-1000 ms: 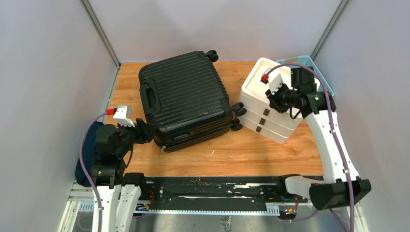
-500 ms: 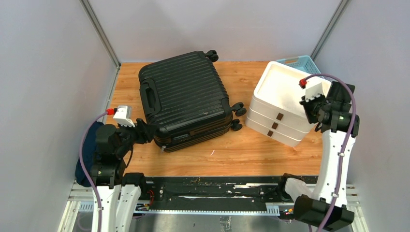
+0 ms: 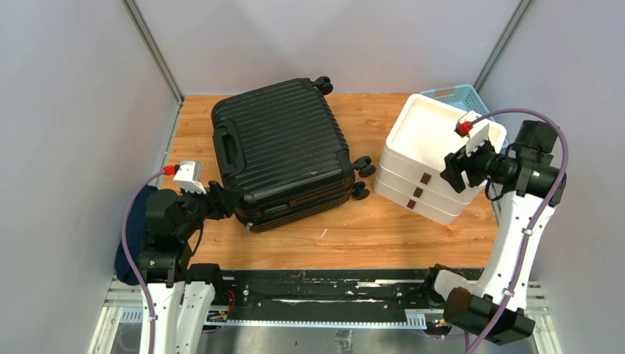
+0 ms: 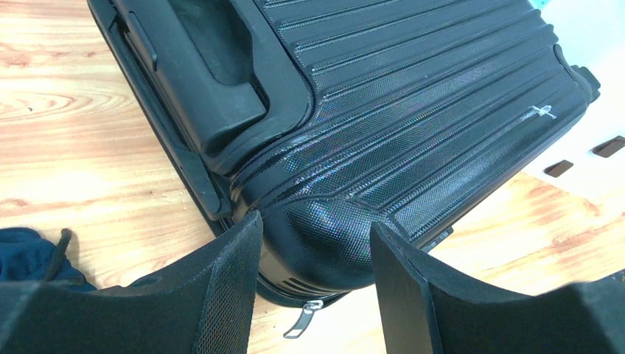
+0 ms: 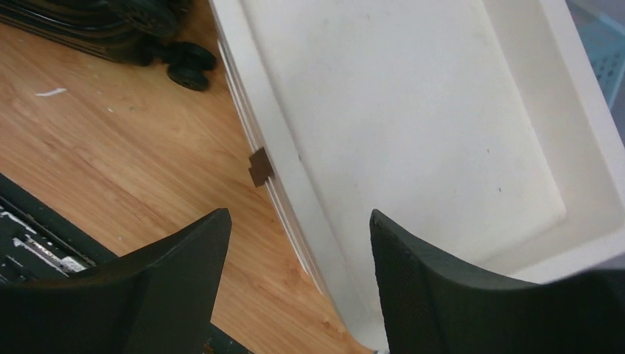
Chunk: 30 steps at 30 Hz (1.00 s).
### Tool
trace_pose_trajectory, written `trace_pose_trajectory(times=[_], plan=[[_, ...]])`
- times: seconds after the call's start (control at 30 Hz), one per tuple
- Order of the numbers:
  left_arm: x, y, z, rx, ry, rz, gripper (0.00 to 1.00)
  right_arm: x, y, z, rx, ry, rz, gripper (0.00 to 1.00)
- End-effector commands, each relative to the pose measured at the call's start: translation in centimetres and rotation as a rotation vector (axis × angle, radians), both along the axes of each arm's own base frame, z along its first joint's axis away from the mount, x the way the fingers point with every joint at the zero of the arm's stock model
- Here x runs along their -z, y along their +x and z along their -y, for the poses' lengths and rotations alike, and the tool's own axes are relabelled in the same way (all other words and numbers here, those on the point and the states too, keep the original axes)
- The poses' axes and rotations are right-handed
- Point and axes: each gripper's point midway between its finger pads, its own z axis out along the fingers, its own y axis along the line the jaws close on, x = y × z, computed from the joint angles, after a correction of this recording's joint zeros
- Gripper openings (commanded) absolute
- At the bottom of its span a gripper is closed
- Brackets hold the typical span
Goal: Open, take out, and arrange the luggage
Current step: Move the storage box to the center of the board.
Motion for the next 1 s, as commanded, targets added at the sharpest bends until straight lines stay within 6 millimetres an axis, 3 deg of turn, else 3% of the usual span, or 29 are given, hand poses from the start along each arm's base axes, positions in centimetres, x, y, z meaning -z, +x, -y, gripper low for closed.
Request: trace_pose_trajectory(times=[0.0, 0.27, 0.4, 0.53, 0.67, 0.97], plan=[[-1.0, -0.1, 0.6, 0.035, -0.004, 0.024, 0.59, -1.3, -0.1, -4.5, -0.222, 0.148, -0.018, 0.73], [-0.8, -0.2, 0.5, 0.036, 0.002, 0.023, 0.59, 1.5, 4.2, -6.5, -0.266, 0.033, -0.125, 0.71], [-0.7, -0.2, 0.5, 0.036, 0.002, 0.023, 0.59, 2.8, 5.4, -6.5, -0.248, -0.017, -0.160, 0.61], [-0.7, -0.2, 0.5, 0.036, 0.003, 0.025, 0.59, 4.0, 5.1, -6.1, -0.239, -0.058, -0.193, 0.31], [-0.7, -0.2, 0.5, 0.036, 0.002, 0.026, 0.59, 4.7, 4.0, -5.8, -0.234, -0.079, -0.206, 0.13], [-0.9, -0.2, 0.6, 0.040, 0.000, 0.027, 0.59, 4.4, 2.2, -2.0, -0.030, -0.165, -0.214, 0.05]])
